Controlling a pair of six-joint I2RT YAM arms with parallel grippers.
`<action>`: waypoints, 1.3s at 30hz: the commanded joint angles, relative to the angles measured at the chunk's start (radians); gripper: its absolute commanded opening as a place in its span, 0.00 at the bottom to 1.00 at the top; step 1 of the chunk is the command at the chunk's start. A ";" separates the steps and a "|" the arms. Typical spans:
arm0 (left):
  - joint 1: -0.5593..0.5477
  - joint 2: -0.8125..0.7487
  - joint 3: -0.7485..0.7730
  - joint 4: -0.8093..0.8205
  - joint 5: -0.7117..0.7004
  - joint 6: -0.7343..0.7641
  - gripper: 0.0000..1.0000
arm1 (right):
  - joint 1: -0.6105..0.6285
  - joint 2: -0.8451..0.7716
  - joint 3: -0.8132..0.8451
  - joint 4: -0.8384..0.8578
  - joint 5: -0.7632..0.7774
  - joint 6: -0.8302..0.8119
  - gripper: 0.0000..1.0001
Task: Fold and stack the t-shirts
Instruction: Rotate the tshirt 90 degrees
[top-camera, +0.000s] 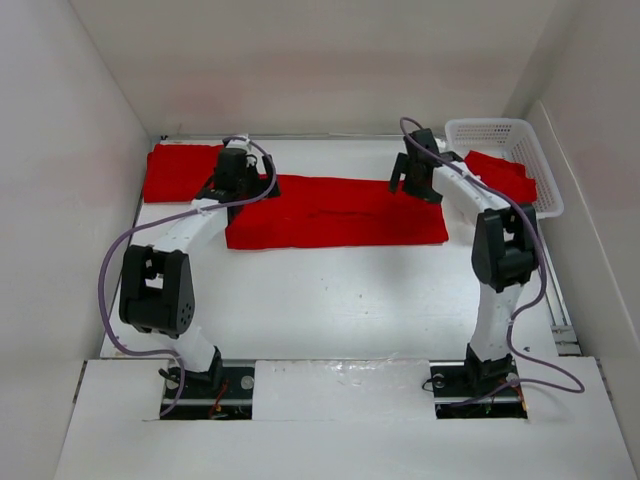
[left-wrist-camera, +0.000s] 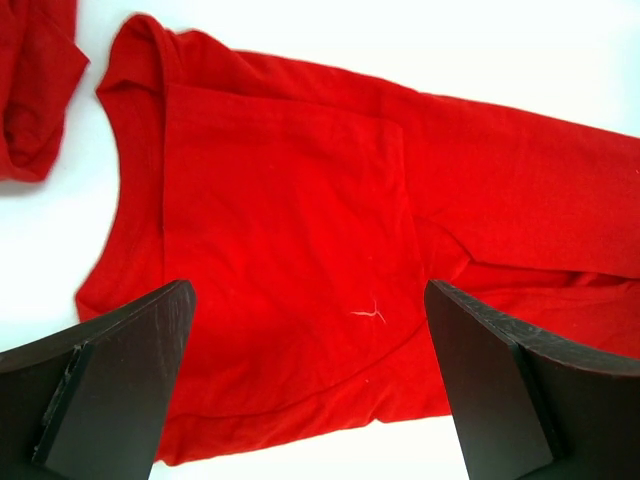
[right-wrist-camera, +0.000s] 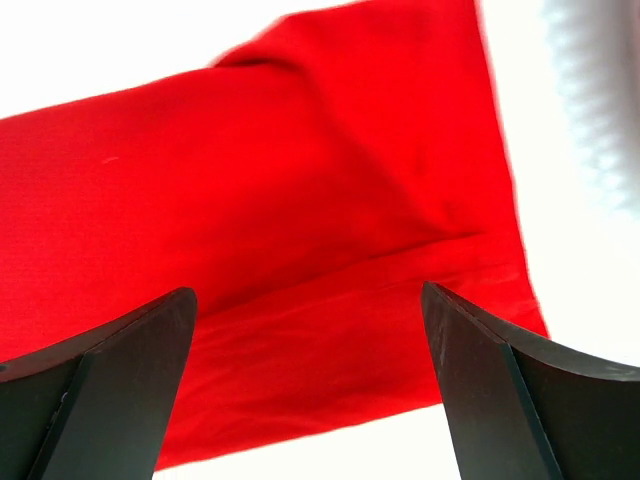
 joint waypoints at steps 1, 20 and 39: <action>0.003 -0.026 -0.014 0.007 0.027 -0.033 1.00 | 0.024 0.035 0.118 -0.040 0.020 -0.047 1.00; 0.003 0.465 0.349 -0.189 0.126 -0.054 1.00 | -0.033 0.304 0.313 -0.210 -0.165 0.024 1.00; -0.186 1.016 1.268 -0.277 0.192 -0.026 1.00 | 0.801 -0.103 -0.430 -0.007 -0.389 0.188 1.00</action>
